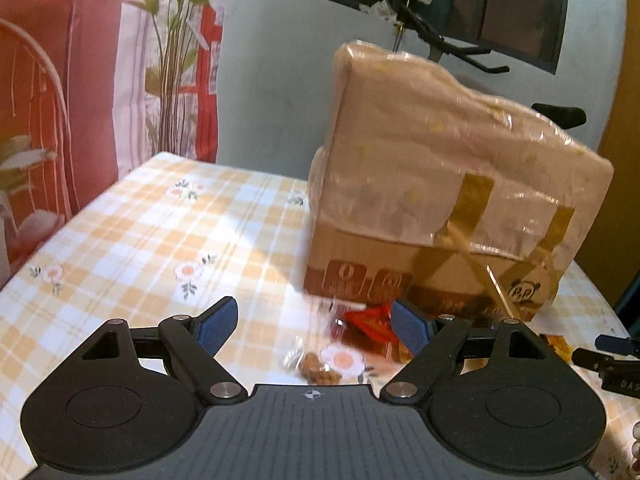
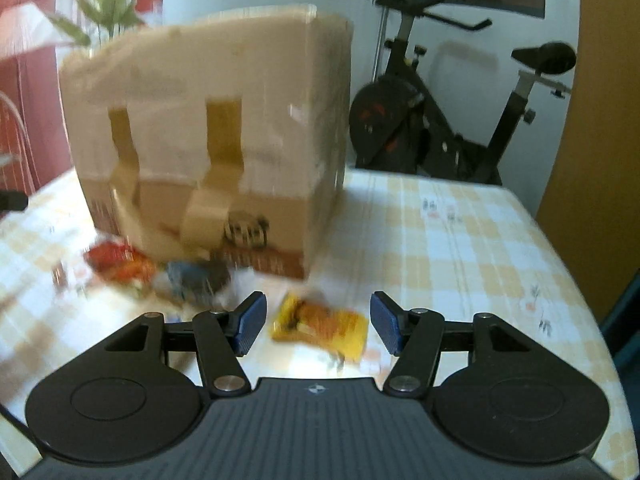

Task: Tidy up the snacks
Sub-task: 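Move both tools back down to the remaining snacks on the table, then grasp the orange-white snack bar with the left tool while the right tool grasps the yellow biscuit packet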

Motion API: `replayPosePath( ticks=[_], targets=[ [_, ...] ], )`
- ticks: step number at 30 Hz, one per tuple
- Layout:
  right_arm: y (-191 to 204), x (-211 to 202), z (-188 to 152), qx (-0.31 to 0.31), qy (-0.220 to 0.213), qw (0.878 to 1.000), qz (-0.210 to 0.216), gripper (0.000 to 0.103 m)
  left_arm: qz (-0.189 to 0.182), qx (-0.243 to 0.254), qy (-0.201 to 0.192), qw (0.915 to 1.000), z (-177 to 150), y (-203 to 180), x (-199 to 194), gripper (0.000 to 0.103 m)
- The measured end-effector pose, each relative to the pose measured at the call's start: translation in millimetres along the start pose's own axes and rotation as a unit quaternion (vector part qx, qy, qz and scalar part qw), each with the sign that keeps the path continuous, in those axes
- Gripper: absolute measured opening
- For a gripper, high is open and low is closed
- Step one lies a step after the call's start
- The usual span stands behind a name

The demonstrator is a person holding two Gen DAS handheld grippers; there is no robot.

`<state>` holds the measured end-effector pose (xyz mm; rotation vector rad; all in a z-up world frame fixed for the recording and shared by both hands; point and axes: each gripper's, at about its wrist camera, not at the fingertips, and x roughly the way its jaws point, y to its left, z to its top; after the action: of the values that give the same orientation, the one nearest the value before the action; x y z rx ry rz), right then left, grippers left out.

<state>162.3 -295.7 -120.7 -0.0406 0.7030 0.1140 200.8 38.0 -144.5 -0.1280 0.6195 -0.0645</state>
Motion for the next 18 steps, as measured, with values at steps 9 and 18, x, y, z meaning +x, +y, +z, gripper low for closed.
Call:
replayPosePath(
  ticks=[9,18],
  targets=[
    [2,36,-10,-0.029,0.044,0.999,-0.008,0.061,-0.003,0.001,0.018,0.9998,-8,-3,4,0.085],
    [-3,50,-3,-0.078,0.06,0.995,-0.01,0.067,-0.005,0.002,0.026,0.9997,-11,-5,5,0.085]
  ],
)
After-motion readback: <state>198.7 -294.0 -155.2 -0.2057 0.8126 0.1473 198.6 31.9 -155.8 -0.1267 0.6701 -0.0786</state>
